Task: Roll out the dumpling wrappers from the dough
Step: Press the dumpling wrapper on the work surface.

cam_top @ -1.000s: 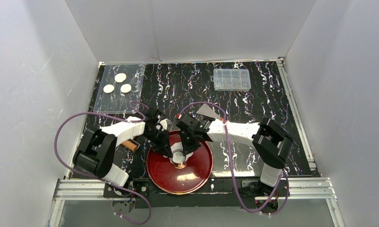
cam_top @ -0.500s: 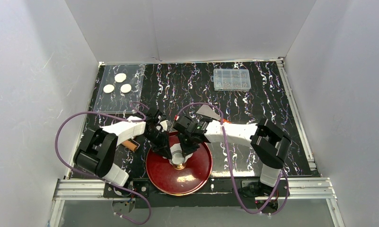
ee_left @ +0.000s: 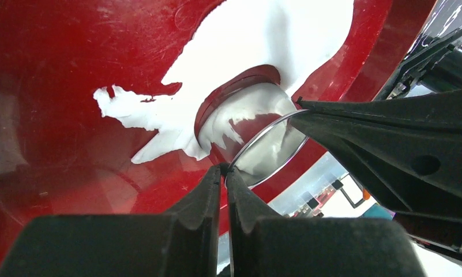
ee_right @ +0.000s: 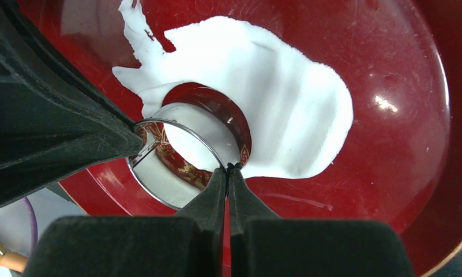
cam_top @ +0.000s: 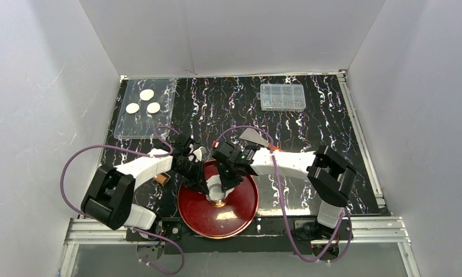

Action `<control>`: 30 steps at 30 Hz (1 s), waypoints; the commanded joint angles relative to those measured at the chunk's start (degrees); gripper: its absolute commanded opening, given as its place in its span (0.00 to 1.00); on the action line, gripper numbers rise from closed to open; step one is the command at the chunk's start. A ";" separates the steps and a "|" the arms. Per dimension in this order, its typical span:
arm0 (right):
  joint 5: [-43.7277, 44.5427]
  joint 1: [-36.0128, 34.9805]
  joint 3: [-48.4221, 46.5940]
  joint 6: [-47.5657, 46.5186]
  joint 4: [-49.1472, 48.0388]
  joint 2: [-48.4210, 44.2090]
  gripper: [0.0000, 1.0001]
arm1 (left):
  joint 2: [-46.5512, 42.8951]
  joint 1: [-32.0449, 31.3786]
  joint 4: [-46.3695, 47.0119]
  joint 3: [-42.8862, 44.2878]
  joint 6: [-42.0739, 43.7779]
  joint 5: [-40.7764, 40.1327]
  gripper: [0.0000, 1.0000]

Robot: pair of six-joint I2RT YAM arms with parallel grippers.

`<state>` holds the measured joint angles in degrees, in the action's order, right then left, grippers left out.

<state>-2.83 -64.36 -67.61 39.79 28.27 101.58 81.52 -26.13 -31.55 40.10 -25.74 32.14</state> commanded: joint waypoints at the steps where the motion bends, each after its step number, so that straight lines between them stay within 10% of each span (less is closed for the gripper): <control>1: -1.64 -2.35 3.98 2.00 3.52 -1.18 0.01 | 0.19 0.38 0.30 -3.53 2.58 -14.45 0.00; 30: -0.05 -2.32 3.00 1.64 4.53 -1.64 0.01 | 2.41 0.47 1.07 -2.27 3.73 -15.35 0.00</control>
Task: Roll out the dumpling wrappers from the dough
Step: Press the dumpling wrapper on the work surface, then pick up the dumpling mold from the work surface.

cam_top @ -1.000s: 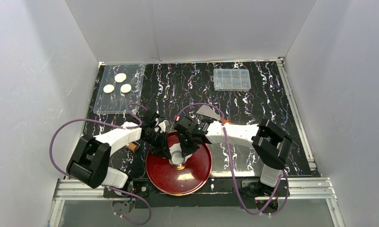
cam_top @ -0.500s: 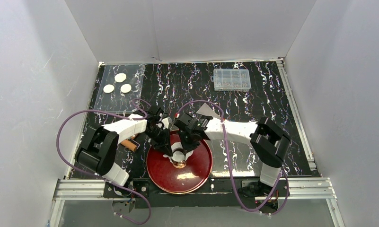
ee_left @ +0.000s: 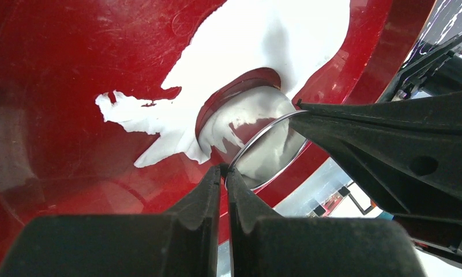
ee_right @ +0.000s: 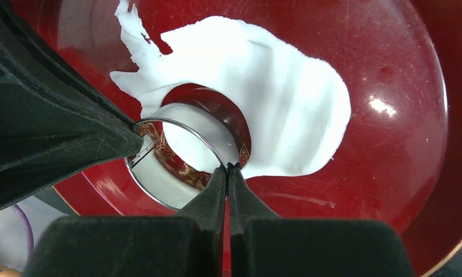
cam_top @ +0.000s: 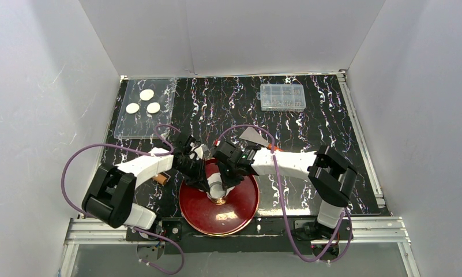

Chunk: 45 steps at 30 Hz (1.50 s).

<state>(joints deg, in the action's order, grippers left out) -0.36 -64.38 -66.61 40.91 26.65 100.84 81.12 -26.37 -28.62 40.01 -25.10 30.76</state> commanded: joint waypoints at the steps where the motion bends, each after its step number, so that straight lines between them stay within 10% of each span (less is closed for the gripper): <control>1: -2.03 -2.26 1.56 0.23 6.59 -0.84 0.01 | 3.26 0.71 -1.41 -1.53 3.49 -14.05 0.00; 45: 1.81 -0.26 -11.23 -6.67 16.99 -3.35 0.01 | 2.06 0.79 -15.57 13.05 4.42 -6.44 0.00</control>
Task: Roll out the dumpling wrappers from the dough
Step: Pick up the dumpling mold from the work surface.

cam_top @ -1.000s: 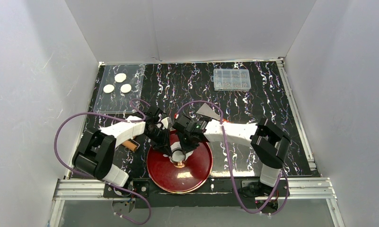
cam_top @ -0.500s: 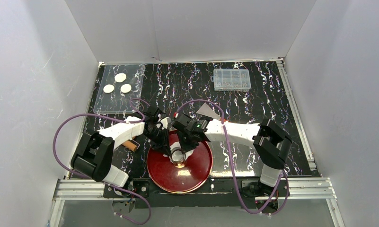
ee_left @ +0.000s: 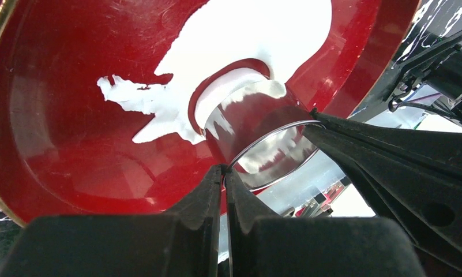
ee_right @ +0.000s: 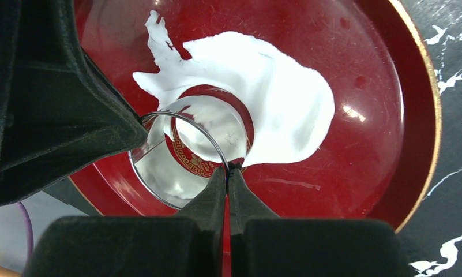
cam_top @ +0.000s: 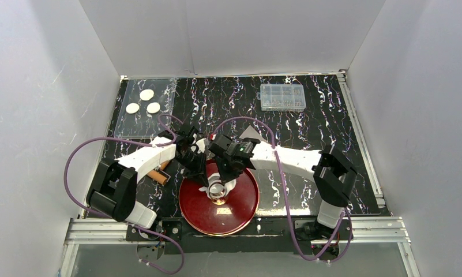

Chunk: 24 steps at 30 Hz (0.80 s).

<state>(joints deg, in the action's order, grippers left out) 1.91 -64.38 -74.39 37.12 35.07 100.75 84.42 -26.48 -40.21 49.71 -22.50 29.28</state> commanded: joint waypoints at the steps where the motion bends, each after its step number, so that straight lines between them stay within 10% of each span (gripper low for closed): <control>1: -0.13 -0.23 -4.45 -3.17 9.35 -3.40 0.01 | -1.34 0.90 -4.64 4.08 1.81 -4.92 0.00; 24: 7.07 1.18 0.85 -2.06 8.44 -14.57 0.01 | 2.32 -1.47 -2.06 17.29 7.69 2.82 0.00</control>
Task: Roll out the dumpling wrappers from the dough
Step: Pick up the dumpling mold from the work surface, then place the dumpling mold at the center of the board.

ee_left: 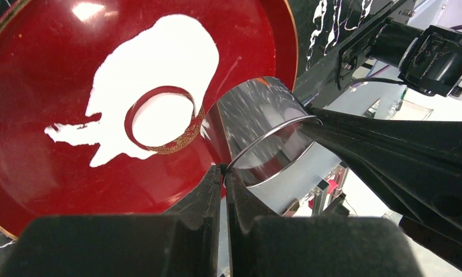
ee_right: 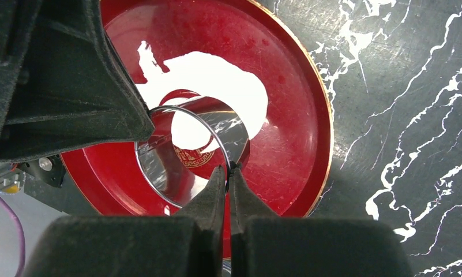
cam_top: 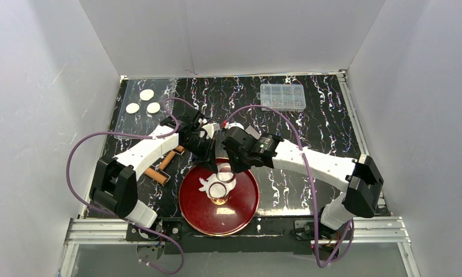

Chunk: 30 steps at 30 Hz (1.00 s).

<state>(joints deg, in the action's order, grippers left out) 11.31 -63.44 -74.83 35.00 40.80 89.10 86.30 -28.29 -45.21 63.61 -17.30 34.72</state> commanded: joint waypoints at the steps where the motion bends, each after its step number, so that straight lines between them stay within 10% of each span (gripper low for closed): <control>1: -2.46 0.66 1.53 0.20 2.46 -2.92 0.01 | 0.91 0.34 3.16 3.82 2.79 -2.79 0.00; 7: -2.29 3.04 2.72 0.67 0.99 -2.40 0.01 | 4.08 0.26 3.83 5.38 3.54 -2.98 0.01; 14: -3.94 5.95 5.99 0.77 -3.58 -3.28 0.01 | 5.86 0.26 5.42 7.99 3.75 -1.87 0.56; 30: -2.48 17.82 12.17 -0.62 0.35 -11.29 0.01 | 4.42 5.65 0.01 14.62 11.31 -5.84 0.87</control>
<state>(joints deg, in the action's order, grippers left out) 8.32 -50.19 -65.19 35.62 39.40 82.02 92.88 -25.19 -41.58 77.12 -9.87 31.07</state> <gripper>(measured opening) 0.020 0.843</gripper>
